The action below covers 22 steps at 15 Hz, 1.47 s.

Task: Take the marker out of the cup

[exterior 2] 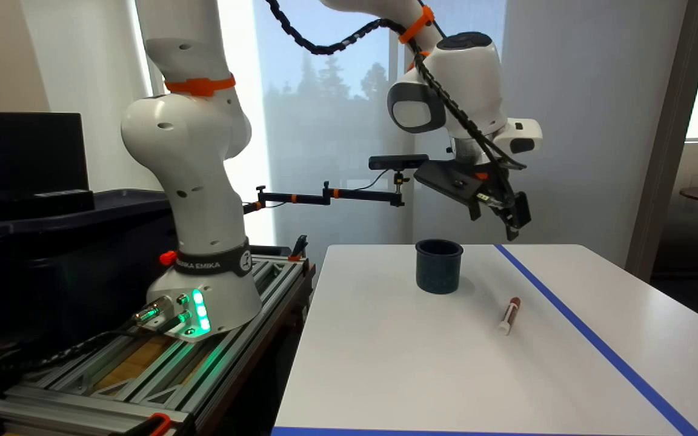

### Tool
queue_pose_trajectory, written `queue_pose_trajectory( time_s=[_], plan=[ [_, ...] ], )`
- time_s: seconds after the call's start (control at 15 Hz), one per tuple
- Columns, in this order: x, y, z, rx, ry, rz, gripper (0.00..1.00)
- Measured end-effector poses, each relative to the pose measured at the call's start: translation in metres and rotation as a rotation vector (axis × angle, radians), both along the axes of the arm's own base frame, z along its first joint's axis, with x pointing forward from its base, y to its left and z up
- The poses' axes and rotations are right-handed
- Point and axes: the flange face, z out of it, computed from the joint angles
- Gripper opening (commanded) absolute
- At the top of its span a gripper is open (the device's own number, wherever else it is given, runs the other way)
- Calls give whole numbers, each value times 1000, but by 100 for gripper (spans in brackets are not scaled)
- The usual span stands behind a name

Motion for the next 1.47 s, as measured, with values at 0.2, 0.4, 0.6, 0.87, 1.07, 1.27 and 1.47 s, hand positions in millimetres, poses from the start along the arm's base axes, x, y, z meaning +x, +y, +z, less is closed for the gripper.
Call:
queue_pose_trajectory(
  time_s=[0.2,0.4,0.6,0.87,1.07,1.27,1.47],
  plan=[
    [-12,8,-3,0,136,-16,100],
    [-17,13,8,-13,219,-65,100],
    [-17,17,22,-57,237,-135,100],
    [-19,19,24,-168,254,-214,100],
    [-21,19,21,-225,267,-242,100],
    [-21,18,18,-225,271,-243,100],
    [-21,18,18,-225,272,-243,100]
  ],
)
